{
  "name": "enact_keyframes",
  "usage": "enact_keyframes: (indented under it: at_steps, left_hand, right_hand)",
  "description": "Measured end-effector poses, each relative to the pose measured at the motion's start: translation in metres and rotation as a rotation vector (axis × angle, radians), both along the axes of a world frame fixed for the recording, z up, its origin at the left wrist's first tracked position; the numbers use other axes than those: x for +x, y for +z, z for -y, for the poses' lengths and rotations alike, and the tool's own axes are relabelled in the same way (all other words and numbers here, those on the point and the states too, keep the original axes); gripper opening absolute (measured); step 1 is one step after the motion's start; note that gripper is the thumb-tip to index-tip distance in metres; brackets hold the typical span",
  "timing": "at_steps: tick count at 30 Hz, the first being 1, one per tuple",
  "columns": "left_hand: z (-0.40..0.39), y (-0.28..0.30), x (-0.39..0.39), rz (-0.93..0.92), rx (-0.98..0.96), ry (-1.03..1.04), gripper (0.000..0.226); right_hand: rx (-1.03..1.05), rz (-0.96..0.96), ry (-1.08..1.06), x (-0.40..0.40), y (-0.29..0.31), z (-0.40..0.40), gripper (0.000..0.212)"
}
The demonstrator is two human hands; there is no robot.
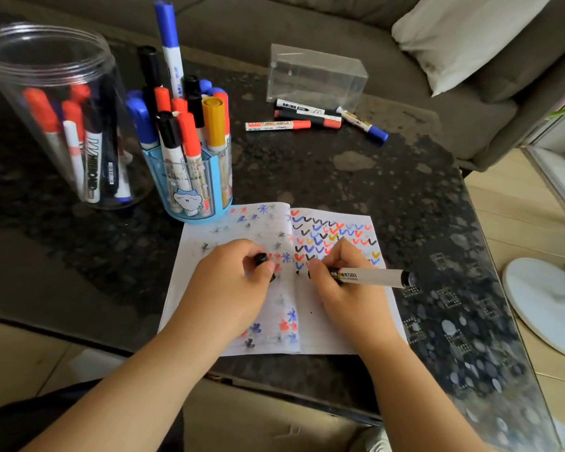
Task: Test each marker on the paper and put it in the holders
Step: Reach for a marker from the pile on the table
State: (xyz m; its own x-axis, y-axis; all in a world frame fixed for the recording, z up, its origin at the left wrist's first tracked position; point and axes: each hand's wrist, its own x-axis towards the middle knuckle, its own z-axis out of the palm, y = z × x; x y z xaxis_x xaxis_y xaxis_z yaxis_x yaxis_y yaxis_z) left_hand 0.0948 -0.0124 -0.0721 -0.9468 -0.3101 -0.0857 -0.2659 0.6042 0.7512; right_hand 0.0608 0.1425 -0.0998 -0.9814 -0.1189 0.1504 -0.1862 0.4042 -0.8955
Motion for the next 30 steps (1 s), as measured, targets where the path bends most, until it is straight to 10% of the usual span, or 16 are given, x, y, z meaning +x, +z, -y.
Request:
enact_keyframes:
  at_steps: [23, 30]
  left_hand:
    - [0.003, 0.008, 0.002, 0.009, 0.144, 0.002, 0.013]
    - [-0.003, 0.027, -0.003, 0.086, 0.957, 0.165, 0.014]
  right_hand:
    - [-0.157, 0.060, -0.107, 0.002, 0.006, -0.002, 0.031]
    - [-0.488, 0.133, 0.010, 0.022, 0.040, 0.000, 0.027]
